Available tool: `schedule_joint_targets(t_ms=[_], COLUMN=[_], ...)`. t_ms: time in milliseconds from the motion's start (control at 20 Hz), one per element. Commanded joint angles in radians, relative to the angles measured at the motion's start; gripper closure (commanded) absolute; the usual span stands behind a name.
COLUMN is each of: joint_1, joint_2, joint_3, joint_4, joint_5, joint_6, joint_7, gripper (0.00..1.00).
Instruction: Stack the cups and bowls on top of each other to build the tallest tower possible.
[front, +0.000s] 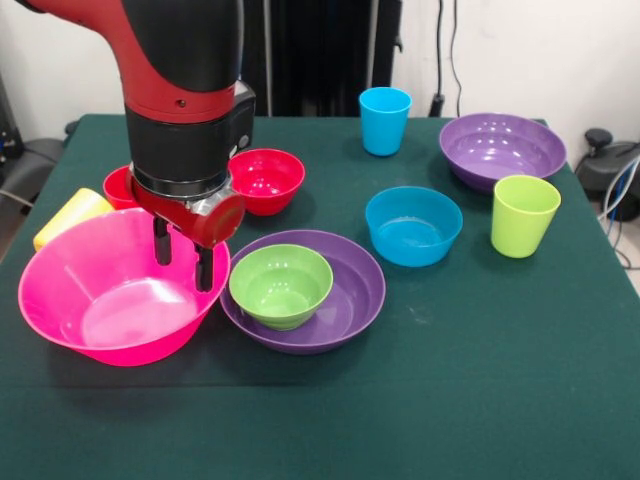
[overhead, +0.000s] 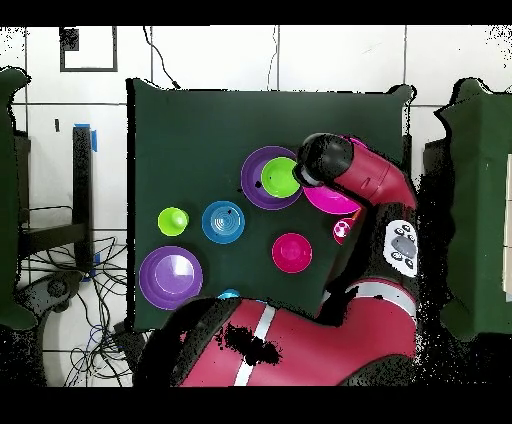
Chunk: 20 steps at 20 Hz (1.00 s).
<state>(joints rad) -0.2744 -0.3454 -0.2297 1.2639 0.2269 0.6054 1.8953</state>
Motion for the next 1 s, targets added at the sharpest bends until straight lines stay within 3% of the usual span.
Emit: schedule_joint_targets(t_ms=[50, 500, 1000], joint_1=[0.043, 0.076, 0.077], joint_2=[0.044, 0.075, 0.096], joint_3=[0.062, 0.033, 0.025], joint_4=[-0.082, -0.145, -0.138], joint_5=[0.009, 0.030, 0.040], joint_6=[0.090, 0.131, 0.107], joint_7=[0.153, 0.199, 0.190], gripper=[0.00, 0.00, 0.00])
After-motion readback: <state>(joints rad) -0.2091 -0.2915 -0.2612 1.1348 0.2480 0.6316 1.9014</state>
